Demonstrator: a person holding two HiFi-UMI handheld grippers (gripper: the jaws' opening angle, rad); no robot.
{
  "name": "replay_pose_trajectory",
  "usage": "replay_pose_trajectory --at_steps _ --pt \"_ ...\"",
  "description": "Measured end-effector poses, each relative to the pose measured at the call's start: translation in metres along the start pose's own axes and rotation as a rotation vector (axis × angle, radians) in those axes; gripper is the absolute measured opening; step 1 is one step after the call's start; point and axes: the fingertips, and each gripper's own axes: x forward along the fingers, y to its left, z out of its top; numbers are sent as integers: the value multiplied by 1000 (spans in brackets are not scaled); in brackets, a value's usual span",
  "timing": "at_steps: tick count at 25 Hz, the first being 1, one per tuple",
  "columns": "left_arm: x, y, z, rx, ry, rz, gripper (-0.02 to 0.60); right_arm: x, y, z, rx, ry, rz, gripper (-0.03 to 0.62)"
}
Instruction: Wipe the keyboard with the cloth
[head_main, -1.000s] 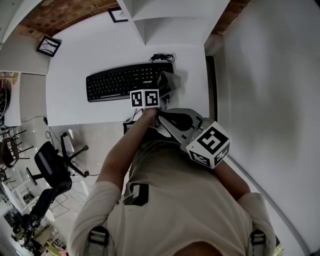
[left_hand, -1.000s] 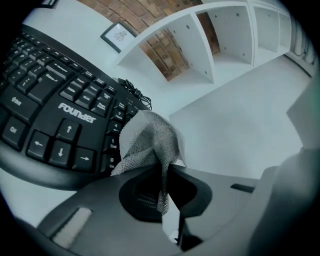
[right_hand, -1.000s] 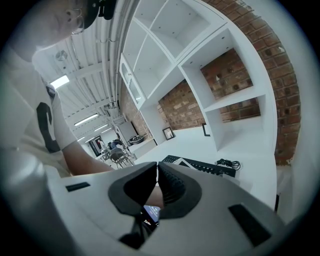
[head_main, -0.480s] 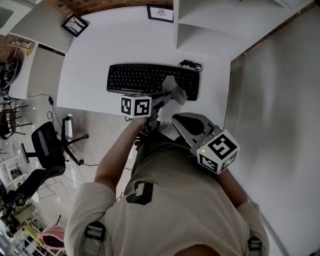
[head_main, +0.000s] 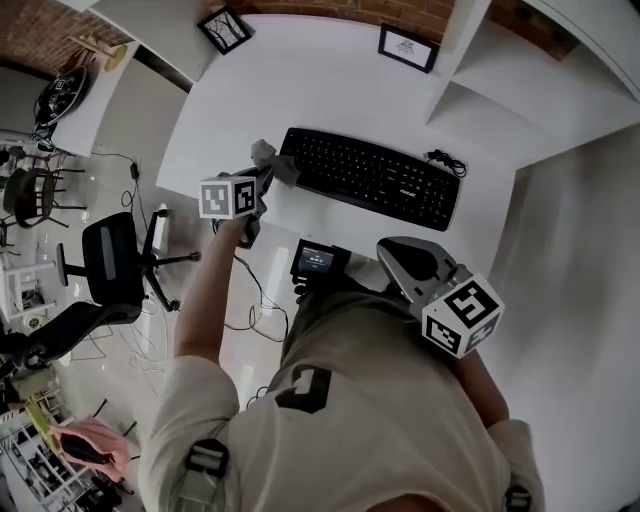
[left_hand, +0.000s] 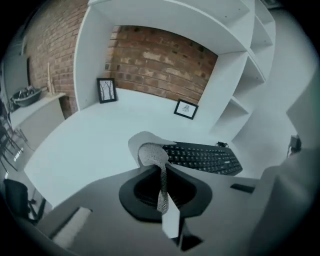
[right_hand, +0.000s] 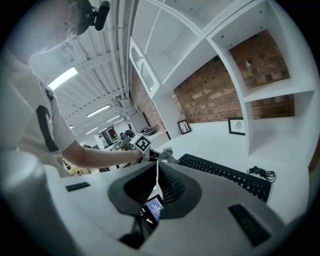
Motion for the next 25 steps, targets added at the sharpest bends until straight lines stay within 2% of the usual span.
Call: replay_pose_trajectory --at_steps 4,9,25 --pt "20 26 16 150 54 72 9 14 6 3 -31 25 -5 6" --pt "53 33 21 322 143 96 9 18 0 2 -6 31 -50 6" --pt "88 24 22 323 150 48 9 21 -9 8 -3 38 -80 6"
